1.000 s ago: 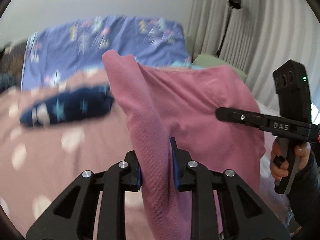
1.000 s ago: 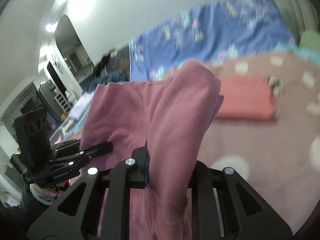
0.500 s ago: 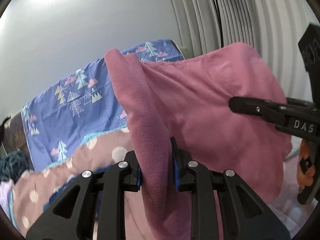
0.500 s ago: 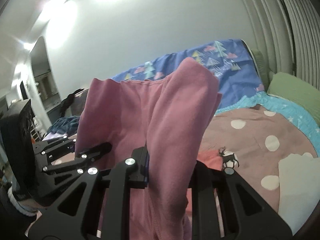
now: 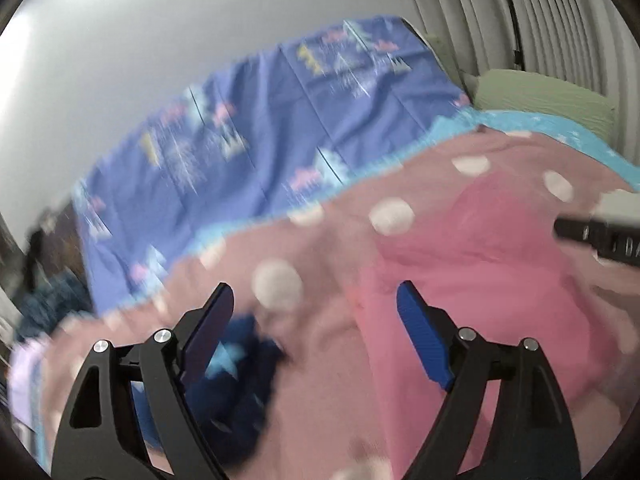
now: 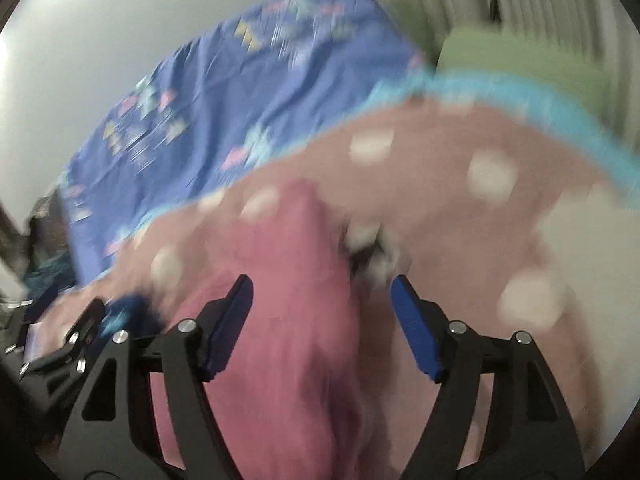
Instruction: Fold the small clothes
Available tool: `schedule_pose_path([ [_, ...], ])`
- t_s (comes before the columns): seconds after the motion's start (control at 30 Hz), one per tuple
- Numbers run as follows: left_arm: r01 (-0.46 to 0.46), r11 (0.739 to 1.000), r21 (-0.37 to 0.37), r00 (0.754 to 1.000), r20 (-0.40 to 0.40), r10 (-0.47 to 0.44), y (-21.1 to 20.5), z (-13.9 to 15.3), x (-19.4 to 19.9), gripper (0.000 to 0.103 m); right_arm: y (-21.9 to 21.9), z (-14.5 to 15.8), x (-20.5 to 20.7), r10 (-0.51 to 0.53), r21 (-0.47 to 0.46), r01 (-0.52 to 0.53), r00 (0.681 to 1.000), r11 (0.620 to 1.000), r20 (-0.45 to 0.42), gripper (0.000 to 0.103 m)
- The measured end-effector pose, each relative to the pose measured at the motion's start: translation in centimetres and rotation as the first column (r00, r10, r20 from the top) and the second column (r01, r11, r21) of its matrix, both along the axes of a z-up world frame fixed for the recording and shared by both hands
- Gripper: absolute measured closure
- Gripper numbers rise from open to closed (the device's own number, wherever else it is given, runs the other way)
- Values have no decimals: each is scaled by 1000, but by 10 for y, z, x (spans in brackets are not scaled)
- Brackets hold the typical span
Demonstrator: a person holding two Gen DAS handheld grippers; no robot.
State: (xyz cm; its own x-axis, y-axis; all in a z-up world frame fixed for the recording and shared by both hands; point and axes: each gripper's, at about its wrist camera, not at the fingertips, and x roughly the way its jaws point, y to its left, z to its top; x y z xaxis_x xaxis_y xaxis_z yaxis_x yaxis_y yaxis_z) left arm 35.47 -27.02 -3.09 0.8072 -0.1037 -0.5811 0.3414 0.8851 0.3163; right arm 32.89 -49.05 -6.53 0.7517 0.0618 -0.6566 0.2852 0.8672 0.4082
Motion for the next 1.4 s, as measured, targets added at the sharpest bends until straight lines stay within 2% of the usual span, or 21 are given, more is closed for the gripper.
schedule_pose_path([
  [0.03, 28, 1000, -10, 999, -29, -29, 3, -7, -6, 19, 2, -15, -9, 20, -3, -20, 999, 1000, -32, 30],
  [0.1, 74, 997, 3, 993, -88, -74, 5, -25, -17, 19, 9, -33, -23, 29, -71, -34, 997, 997, -67, 30],
  [0.13, 86, 996, 40, 989, -127, -80, 4, -42, -22, 19, 11, -39, -30, 37, -72, -43, 995, 996, -89, 30],
  [0.2, 100, 991, 88, 979, -188, -82, 2, -66, -31, 19, 11, -41, -46, 28, -17, -30, 995, 999, -99, 29],
  [0.23, 86, 992, 90, 982, -175, -70, 4, -73, -40, 19, 11, -39, -57, 15, -3, -15, 996, 1000, -88, 29],
  [0.3, 50, 998, 31, 988, -151, -45, 15, -73, -57, 19, 21, -41, -77, 17, -23, -19, 996, 1000, -86, 29],
  [0.47, 38, 989, -142, 978, -198, -66, 45, -55, -99, 19, 39, -40, -147, -5, -80, 6, 1000, 997, 9, 26],
  [0.6, 81, 980, -181, 989, -111, -102, 67, -30, -158, 15, 72, -25, -210, 44, -156, -38, 998, 987, 36, 23],
  [0.67, 92, 970, -224, 991, -75, -111, 82, -10, -192, 11, 86, -17, -238, 58, -196, -45, 996, 980, 61, 19],
  [0.83, 121, 945, -304, 993, 31, -117, 113, 35, -272, 2, 109, 27, -326, 22, -247, 30, 979, 969, 205, 12],
  [1.0, 152, 931, -331, 988, 75, -134, 127, 63, -325, 2, 127, 75, -375, 29, -325, 66, 959, 943, 280, 9],
  [1.13, 154, 924, -350, 987, 94, -129, 137, 72, -361, 2, 143, 98, -404, 30, -375, 105, 941, 921, 336, 8],
  [1.3, 128, 948, -290, 988, 126, -95, 146, 73, -400, 1, 162, 111, -431, 69, -384, 84, 928, 919, 367, 6],
  [1.4, 116, 948, -297, 990, 111, -87, 156, 69, -412, 1, 173, 113, -442, 49, -390, 106, 930, 915, 365, 5],
])
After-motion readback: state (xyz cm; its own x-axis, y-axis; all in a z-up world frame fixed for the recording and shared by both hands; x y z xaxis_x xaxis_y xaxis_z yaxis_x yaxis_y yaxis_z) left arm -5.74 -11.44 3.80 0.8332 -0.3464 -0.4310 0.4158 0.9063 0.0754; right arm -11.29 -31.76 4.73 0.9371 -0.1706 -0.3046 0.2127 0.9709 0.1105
